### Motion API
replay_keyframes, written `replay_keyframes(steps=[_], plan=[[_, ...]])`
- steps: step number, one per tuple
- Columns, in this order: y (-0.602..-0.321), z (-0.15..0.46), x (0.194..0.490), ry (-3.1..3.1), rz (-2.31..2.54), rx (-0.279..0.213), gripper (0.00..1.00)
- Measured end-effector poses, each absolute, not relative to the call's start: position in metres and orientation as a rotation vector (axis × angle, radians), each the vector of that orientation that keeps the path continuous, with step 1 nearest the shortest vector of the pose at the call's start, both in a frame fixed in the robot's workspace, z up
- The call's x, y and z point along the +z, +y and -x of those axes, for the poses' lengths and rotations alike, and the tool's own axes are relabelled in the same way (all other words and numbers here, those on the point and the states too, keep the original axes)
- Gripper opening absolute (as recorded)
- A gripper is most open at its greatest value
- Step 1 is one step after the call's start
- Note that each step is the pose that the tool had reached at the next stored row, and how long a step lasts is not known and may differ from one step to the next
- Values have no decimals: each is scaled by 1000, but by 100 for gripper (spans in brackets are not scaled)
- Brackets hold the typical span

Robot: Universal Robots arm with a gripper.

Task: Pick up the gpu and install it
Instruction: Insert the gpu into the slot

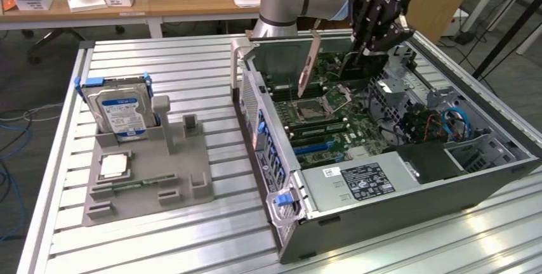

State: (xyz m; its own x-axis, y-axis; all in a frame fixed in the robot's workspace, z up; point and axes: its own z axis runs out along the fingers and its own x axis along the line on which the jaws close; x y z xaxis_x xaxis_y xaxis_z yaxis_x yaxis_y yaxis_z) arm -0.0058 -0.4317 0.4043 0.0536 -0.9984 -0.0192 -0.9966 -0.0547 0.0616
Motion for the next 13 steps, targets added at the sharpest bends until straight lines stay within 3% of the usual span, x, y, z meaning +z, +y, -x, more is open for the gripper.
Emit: replay_keyframes(steps=[13], plan=[[-432, 6, 397, -2138, -2257, -88, 26]])
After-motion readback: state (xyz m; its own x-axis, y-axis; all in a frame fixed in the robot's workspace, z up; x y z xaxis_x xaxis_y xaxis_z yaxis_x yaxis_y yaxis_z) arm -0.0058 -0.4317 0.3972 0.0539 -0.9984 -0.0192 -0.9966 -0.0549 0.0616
